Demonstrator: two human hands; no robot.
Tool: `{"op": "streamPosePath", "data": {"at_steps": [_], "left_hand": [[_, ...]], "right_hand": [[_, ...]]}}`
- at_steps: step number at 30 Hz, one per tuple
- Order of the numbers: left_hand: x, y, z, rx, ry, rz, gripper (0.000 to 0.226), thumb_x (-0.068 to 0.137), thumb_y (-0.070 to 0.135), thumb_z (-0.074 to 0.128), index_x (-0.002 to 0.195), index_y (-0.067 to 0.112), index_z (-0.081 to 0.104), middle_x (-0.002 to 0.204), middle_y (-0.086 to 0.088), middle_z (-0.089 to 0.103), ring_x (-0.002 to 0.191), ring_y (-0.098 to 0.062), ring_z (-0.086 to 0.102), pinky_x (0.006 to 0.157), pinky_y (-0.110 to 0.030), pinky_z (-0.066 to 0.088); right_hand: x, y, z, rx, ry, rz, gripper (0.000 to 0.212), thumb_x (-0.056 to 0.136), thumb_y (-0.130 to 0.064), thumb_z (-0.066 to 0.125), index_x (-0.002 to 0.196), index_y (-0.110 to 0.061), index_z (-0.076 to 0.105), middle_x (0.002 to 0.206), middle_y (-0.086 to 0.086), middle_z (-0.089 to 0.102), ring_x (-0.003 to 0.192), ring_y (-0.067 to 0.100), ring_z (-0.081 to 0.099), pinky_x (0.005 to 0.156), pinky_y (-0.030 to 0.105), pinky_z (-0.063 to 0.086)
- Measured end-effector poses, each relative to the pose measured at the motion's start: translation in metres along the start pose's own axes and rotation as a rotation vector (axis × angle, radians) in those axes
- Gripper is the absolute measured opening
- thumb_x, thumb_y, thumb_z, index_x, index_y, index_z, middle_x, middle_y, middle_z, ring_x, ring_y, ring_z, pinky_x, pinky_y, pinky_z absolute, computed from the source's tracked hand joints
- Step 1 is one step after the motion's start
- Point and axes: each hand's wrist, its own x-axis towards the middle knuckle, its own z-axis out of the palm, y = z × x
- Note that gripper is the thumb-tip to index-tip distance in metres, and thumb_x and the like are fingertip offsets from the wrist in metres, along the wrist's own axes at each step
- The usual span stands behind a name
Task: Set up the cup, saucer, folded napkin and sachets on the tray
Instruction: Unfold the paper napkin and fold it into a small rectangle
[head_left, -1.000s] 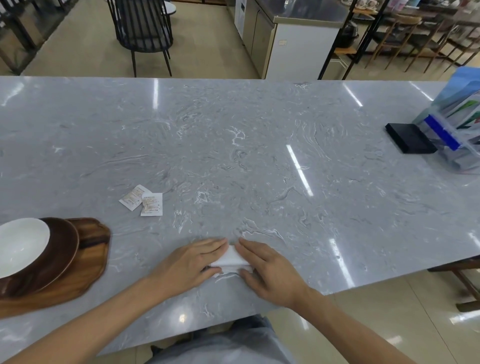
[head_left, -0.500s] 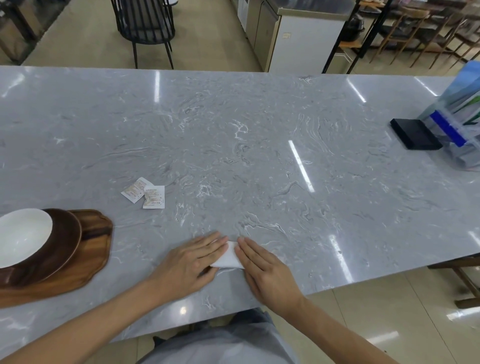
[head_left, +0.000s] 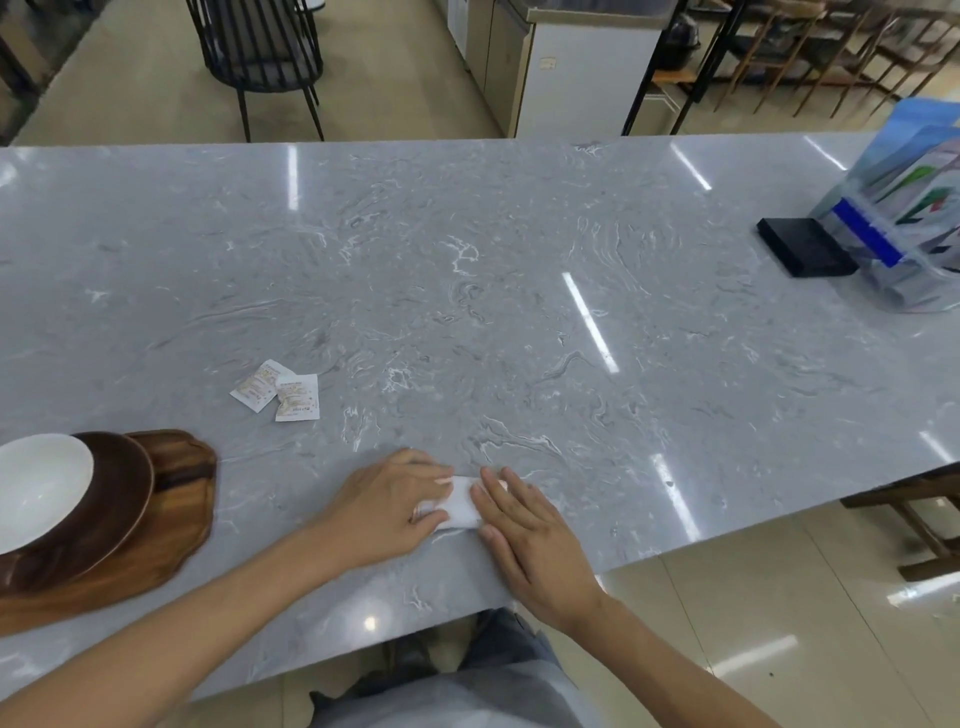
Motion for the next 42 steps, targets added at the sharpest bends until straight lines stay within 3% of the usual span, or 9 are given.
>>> {"op": "streamPosePath", "data": {"at_steps": [4,10,15,18,22,28,33,37,42], "left_hand": [[0.021,0.0,-0.012,-0.123,-0.223,-0.048,0.042,0.084,0.037,0.066,0.123,0.034,0.053,0.121,0.008,0.061,0.113,-0.013,0.055,0.094,-0.035,0.047],[0.022,-0.003,-0.012,-0.091,-0.321,0.027,0.023,0.082,0.036,0.07,0.101,0.035,0.056,0.101,0.004,0.054,0.101,-0.014,0.044,0.089,-0.029,0.039],[0.01,0.001,-0.01,-0.126,-0.284,0.046,0.02,0.084,0.036,0.068,0.098,0.034,0.055,0.097,0.005,0.055,0.095,-0.009,0.044,0.088,-0.029,0.042],[0.001,0.003,-0.01,-0.209,-0.259,0.039,0.02,0.085,0.031,0.068,0.098,0.037,0.054,0.095,0.009,0.052,0.087,-0.007,0.049,0.081,-0.03,0.044],[-0.012,0.002,-0.017,-0.438,-0.183,-0.038,0.028,0.081,0.024,0.071,0.101,0.041,0.064,0.101,0.007,0.059,0.095,-0.006,0.058,0.087,-0.03,0.048],[-0.037,0.004,-0.028,-0.877,0.027,-0.153,0.027,0.079,0.017,0.075,0.102,0.031,0.071,0.106,0.001,0.069,0.097,-0.027,0.067,0.085,-0.035,0.054],[-0.068,0.003,-0.033,-1.036,0.157,-0.231,0.033,0.08,0.002,0.081,0.1,0.026,0.071,0.11,-0.004,0.073,0.097,-0.023,0.072,0.081,-0.027,0.058],[-0.107,0.002,-0.038,-0.972,0.113,-0.233,0.049,0.081,0.007,0.082,0.114,0.039,0.067,0.118,0.005,0.069,0.102,-0.019,0.072,0.084,-0.033,0.06],[-0.156,0.004,-0.063,-0.749,-0.036,-0.112,0.05,0.081,0.028,0.077,0.126,0.043,0.062,0.122,0.016,0.063,0.098,-0.009,0.068,0.079,-0.021,0.054]], "right_hand": [[0.005,-0.01,0.003,0.156,0.156,0.176,0.035,0.103,-0.037,0.052,0.132,-0.026,0.067,0.158,0.012,0.042,0.139,0.025,0.049,0.108,0.038,0.048],[0.008,-0.01,0.004,0.196,0.195,0.234,0.035,0.096,-0.032,0.068,0.131,-0.027,0.067,0.138,0.0,0.059,0.13,0.02,0.051,0.111,0.041,0.039],[0.008,-0.015,-0.004,0.306,0.216,0.242,0.045,0.09,-0.029,0.075,0.131,-0.037,0.057,0.12,-0.007,0.068,0.121,-0.016,0.039,0.111,0.024,0.031],[0.006,-0.019,-0.009,0.507,0.164,0.32,0.048,0.087,-0.021,0.078,0.129,-0.032,0.059,0.128,-0.014,0.062,0.12,-0.001,0.054,0.103,0.027,0.045],[0.004,-0.028,-0.019,0.631,0.121,0.355,0.04,0.087,-0.017,0.077,0.122,-0.029,0.062,0.12,-0.004,0.066,0.103,0.011,0.067,0.087,0.033,0.059],[-0.001,-0.053,-0.029,0.837,0.209,0.426,0.047,0.087,-0.015,0.077,0.126,-0.037,0.063,0.103,-0.003,0.069,0.092,0.02,0.073,0.081,0.029,0.061],[-0.01,-0.084,-0.021,0.918,0.258,0.436,0.049,0.084,-0.018,0.081,0.126,-0.037,0.063,0.103,-0.008,0.069,0.087,0.023,0.076,0.079,0.03,0.061],[-0.019,-0.114,-0.015,0.947,0.271,0.43,0.057,0.083,-0.025,0.082,0.131,-0.039,0.055,0.11,-0.003,0.073,0.091,0.023,0.076,0.081,0.032,0.062],[-0.021,-0.159,-0.011,0.996,0.294,0.389,0.056,0.083,-0.022,0.083,0.129,-0.038,0.055,0.116,-0.007,0.071,0.089,0.023,0.076,0.082,0.032,0.062]]}}
